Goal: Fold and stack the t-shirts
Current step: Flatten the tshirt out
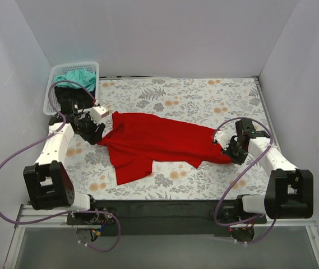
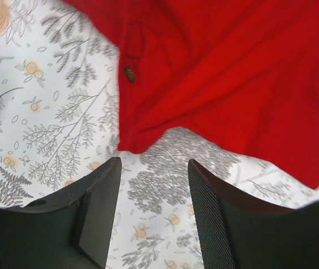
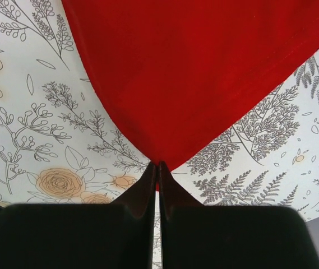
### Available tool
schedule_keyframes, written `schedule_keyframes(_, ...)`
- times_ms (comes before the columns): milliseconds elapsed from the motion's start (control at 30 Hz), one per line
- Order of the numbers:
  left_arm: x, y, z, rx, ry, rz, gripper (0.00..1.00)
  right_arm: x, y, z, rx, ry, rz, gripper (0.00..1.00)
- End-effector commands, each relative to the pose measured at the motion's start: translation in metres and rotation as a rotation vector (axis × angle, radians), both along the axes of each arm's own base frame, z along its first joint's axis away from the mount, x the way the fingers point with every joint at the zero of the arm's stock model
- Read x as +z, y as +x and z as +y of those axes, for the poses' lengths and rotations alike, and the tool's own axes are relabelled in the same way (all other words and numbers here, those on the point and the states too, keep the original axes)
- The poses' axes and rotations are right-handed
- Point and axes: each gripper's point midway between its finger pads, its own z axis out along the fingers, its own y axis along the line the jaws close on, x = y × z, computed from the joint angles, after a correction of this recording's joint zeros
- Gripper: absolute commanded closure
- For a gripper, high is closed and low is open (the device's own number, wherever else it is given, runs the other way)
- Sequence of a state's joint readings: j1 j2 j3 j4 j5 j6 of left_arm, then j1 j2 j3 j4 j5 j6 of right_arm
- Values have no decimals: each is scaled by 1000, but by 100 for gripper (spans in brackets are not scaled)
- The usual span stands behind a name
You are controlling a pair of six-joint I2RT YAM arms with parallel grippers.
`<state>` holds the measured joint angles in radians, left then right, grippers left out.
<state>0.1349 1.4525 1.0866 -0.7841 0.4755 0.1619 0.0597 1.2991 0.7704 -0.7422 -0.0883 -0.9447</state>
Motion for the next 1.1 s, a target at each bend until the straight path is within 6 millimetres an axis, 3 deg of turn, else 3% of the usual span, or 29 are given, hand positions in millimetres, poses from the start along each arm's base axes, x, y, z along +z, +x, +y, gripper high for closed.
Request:
schedule_keyframes(0, 29, -42, -34, -179, -57, -17, 50, 3, -6, 2, 3, 12, -11, 99)
schedule_keyframes(67, 23, -73, -47, -262, -46, 36, 50, 2, -7, 2, 2, 14, -6, 99)
schedule_keyframes(100, 7, -97, -66, -340, -42, 101, 50, 1, -8, 2, -1, 13, -1, 99)
schedule_keyframes(200, -21, -136, -84, -450, 11, 146, 52, 1, -6, 2, -13, 15, 5, 99)
schedule_keyframes(267, -29, -139, -90, -479, 42, 104, 52, 3, -4, 3, -19, 16, 4, 99)
schedule_keyframes(300, -38, -150, -97, -526, 55, 123, 52, 3, -4, 3, -21, 17, 7, 99)
schedule_keyframes(400, -51, -160, -105, -580, 95, 168, 52, 4, -2, 1, -22, 9, 2, 99)
schedule_keyframes(533, -68, -159, -106, -614, 162, 163, 50, 4, -1, 1, -26, 7, 7, 99)
schedule_keyframes(900, -112, -164, -95, -651, 283, 133, 46, 2, -2, 2, -29, 7, 23, 99)
schedule_keyframes(1000, -124, -162, -90, -648, 319, 107, 50, 2, 0, 2, -34, 12, 26, 99)
schedule_keyframes(1067, -127, -158, -90, -642, 326, 96, 66, 2, 1, 3, -34, 17, 26, 99)
